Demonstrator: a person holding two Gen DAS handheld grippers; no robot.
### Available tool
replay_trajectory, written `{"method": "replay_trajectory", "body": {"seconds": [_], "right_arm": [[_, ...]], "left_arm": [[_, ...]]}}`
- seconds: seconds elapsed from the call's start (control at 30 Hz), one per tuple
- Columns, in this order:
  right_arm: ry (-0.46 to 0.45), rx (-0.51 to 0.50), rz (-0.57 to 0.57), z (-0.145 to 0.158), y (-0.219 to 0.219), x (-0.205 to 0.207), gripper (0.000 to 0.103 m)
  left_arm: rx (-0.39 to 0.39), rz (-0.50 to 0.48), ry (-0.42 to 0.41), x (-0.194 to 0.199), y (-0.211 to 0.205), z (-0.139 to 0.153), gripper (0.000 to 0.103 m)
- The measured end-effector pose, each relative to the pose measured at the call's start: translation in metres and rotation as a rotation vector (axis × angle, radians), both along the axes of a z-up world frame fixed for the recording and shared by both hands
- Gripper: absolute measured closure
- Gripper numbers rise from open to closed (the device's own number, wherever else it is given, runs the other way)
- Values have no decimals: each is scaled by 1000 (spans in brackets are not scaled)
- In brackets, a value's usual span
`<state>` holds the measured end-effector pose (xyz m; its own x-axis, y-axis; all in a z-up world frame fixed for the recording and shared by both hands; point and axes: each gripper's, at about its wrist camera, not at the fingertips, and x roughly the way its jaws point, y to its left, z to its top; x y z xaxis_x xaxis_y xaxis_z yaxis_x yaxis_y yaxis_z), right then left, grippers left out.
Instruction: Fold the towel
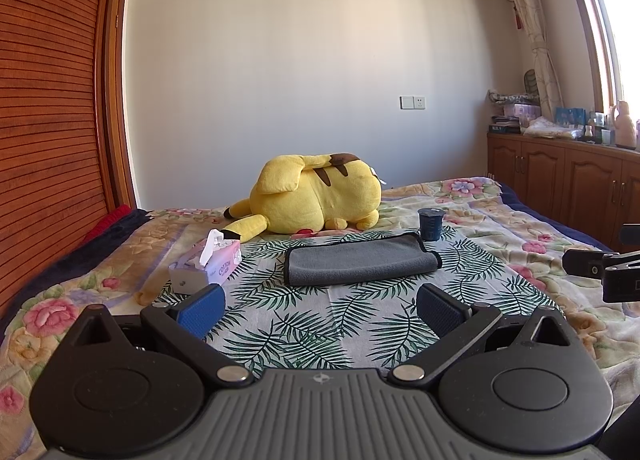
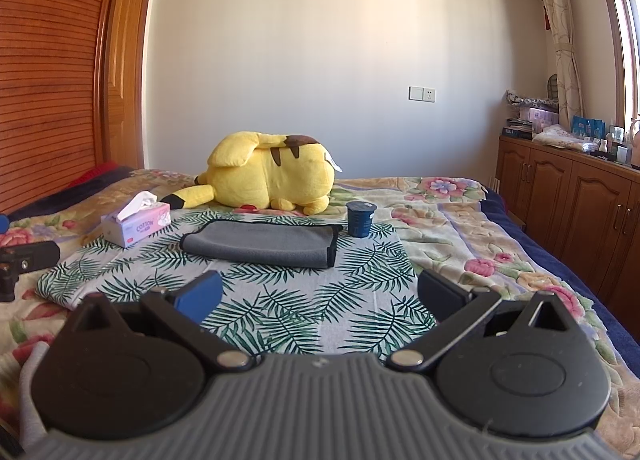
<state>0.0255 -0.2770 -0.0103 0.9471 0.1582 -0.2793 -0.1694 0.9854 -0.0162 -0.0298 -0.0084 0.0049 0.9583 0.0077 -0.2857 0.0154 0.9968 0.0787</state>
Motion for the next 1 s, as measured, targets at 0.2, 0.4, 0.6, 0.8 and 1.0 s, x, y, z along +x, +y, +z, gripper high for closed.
{"method": "replay_trajectory", "body": {"seconds": [0.2, 0.4, 0.6, 0.8, 1.0], "right_arm": [[0, 1, 0, 0, 0, 0, 0], [0, 0, 0, 0, 0, 0, 0], [0, 0, 0, 0, 0, 0, 0], [0, -1, 0, 0, 1, 0, 0], [0, -1, 0, 0, 1, 0, 0]], "left_arm": [[0, 0, 0, 0, 0, 0, 16], [2, 1, 0, 0, 1, 1, 16], [2, 1, 0, 0, 1, 0, 16], [2, 1, -1, 0, 1, 0, 16], [2, 0, -4, 0, 2, 1, 16]]}}
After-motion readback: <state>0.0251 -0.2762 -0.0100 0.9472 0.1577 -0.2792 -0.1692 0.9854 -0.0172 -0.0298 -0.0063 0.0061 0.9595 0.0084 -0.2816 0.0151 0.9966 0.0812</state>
